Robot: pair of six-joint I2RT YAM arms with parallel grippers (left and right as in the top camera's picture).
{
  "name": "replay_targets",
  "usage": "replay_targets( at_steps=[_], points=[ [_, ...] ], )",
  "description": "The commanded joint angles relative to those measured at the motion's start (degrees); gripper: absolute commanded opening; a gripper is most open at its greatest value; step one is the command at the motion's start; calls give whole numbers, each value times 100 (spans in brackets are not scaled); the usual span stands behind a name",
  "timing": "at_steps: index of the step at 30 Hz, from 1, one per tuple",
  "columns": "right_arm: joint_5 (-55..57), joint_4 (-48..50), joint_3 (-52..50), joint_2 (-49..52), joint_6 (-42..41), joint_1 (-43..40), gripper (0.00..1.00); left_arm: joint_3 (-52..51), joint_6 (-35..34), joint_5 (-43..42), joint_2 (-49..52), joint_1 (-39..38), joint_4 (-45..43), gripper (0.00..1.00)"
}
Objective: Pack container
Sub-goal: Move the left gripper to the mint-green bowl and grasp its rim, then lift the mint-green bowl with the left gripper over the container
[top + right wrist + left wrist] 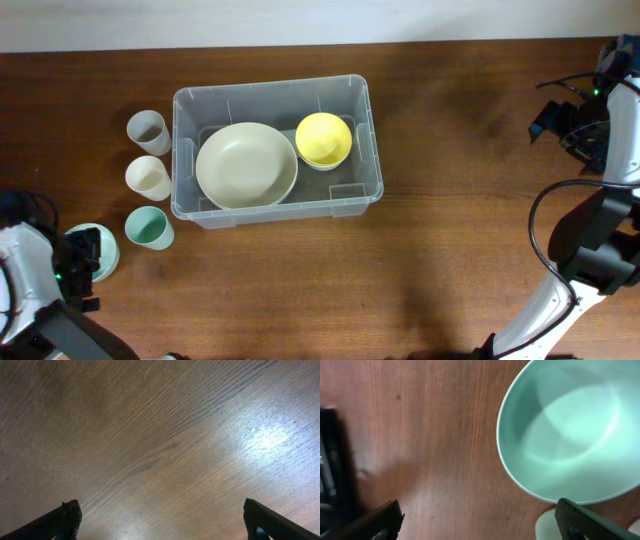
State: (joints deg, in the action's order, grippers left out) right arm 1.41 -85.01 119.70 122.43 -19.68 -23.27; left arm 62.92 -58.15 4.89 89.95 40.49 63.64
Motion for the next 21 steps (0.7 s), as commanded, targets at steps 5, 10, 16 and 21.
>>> replay_targets(
  at_steps=[5,10,16,21],
  points=[
    [15,7,-26,-24,-68,0,99,-717,-55,-57,-50,24,-1130,99],
    [15,4,-26,-24,-68,0,99,-859,-197,-57,55,24,-1403,99],
    [15,7,-26,-24,-68,0,99,-859,-269,-59,339,24,-1646,99],
    [15,7,-26,-24,-68,0,99,-859,-269,-68,717,24,-1825,89]
  ],
)
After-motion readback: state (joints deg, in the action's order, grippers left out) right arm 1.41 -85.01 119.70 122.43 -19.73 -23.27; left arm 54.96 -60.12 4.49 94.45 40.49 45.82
